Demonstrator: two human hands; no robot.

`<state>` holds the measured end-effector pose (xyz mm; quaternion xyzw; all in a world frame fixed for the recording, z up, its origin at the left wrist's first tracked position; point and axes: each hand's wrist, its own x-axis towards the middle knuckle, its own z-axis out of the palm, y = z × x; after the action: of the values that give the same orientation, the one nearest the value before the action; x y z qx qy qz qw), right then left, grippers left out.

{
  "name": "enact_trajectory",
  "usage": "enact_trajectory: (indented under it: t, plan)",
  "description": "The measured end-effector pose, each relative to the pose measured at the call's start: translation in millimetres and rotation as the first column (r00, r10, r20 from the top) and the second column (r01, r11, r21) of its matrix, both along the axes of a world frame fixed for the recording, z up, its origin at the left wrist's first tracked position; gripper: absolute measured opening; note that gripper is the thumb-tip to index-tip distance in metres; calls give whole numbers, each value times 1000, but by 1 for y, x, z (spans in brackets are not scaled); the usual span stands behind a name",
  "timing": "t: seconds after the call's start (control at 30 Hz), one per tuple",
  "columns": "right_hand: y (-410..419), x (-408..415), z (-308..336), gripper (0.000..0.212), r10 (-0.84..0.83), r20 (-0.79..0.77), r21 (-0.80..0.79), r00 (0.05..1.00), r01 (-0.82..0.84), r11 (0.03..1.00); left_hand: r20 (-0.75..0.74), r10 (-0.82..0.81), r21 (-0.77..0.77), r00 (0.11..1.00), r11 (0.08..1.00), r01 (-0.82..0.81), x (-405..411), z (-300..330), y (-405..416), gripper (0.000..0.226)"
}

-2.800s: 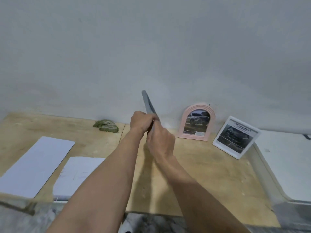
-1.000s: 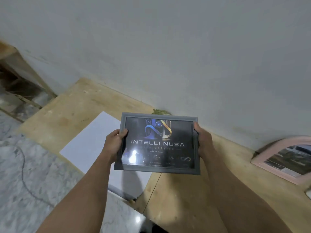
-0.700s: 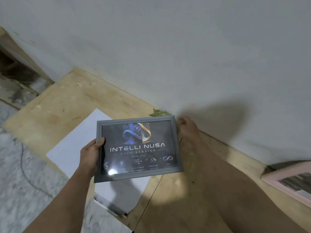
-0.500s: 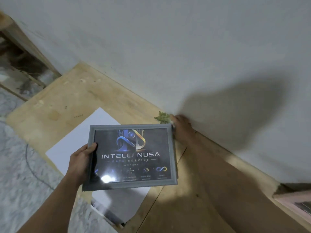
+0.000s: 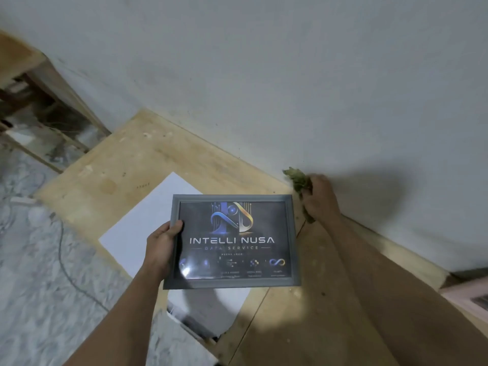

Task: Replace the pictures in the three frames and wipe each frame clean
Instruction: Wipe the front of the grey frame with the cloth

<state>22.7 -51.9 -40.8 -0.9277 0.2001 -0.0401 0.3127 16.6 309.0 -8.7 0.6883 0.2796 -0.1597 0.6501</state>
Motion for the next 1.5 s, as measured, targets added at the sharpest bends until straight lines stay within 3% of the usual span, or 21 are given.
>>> enact_trajectory:
  t: [0.1, 0.23, 0.4, 0.63, 0.73, 0.8, 0.97, 1.07, 1.2, 1.33, 1.43, 1.5]
  plan:
    - [-6, -41, 39, 8, -112, 74, 106, 991, 104, 989, 11, -65, -47, 998, 997, 66, -17, 5, -7, 14]
    - [9, -114, 75, 8, -173, 33, 265, 984, 158, 951, 47, -232, -53, 971, 971, 235, -43, 10, -12, 16]
    - [41, -189, 74, 42, -197, 78, 255, 977, 171, 952, 89, -357, 1, 930, 934, 358, -81, 7, -8, 15]
    - [73, -254, 45, 43, -216, 84, 142, 973, 203, 969, 91, -422, 119, 902, 904, 411, -121, 1, 13, 11]
    - [84, -265, 32, 44, -166, 68, 90, 984, 159, 983, 74, -461, 187, 884, 877, 442, -125, -13, 18, 16]
    - [91, -265, 14, 56, -133, 8, 68, 991, 132, 989, 63, -462, 219, 885, 871, 439, -125, -22, 19, 18]
    - [118, -262, -47, 67, -57, -136, 106, 989, 71, 992, 58, -505, 325, 861, 825, 462, -124, -50, 18, 28]
    - [136, -269, -72, 67, -65, -42, 48, 997, 67, 997, 66, -518, 428, 853, 787, 445, -126, -55, 13, 31]
    - [168, -316, -96, 69, 81, 22, 15, 996, -82, 997, 72, -495, 464, 866, 785, 410, -125, -52, 9, 33]
    - [192, -361, -97, 69, 242, 23, 113, 970, -243, 963, 46, -488, 479, 872, 777, 409, -123, -48, 6, 35]
    - [187, -367, -75, 57, 365, 20, 264, 931, -358, 896, 37, -526, 522, 849, 735, 433, -124, -49, 8, 32]
    - [172, -346, -57, 61, 320, 91, 296, 943, -332, 896, 46, -559, 549, 828, 707, 446, -125, -50, 10, 32]
